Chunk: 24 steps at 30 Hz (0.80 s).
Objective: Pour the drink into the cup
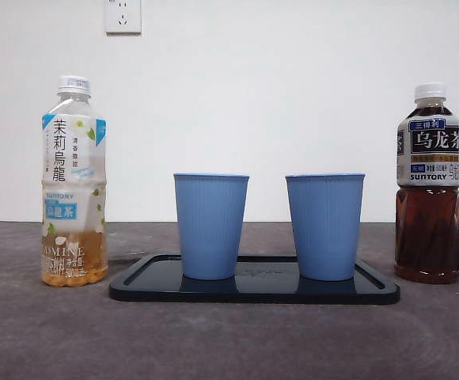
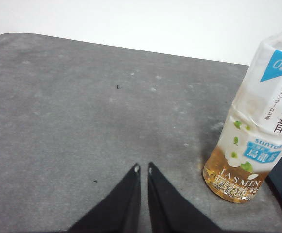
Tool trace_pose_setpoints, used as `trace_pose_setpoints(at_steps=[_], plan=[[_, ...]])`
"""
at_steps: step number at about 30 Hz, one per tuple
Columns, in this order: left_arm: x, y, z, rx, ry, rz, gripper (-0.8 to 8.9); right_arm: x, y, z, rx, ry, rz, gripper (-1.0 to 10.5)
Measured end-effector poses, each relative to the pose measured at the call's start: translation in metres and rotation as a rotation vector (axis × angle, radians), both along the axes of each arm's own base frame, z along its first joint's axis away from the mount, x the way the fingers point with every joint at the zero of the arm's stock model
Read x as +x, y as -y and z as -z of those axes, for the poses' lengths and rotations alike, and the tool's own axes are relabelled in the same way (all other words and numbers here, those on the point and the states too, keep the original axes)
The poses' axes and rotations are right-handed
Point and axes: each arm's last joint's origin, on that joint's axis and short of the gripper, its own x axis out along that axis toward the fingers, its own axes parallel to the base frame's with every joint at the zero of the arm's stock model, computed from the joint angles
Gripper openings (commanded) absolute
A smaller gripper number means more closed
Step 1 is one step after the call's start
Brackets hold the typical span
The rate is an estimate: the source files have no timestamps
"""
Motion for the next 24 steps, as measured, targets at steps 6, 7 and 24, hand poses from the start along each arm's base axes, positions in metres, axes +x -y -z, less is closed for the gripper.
trace_pose_setpoints(at_steps=[6, 7, 24], plan=[[0.0, 0.0, 0.0, 0.0, 0.0, 0.0, 0.24, 0.0, 0.0, 0.0, 0.0, 0.0, 0.0, 0.2], [0.0, 0.0, 0.0, 0.0, 0.0, 0.0, 0.24, 0.0, 0.0, 0.0, 0.0, 0.0, 0.0, 0.2], [0.0, 0.0, 0.0, 0.0, 0.0, 0.0, 0.24, 0.02, 0.023, 0.037, -0.221, 0.446, 0.536, 0.2]])
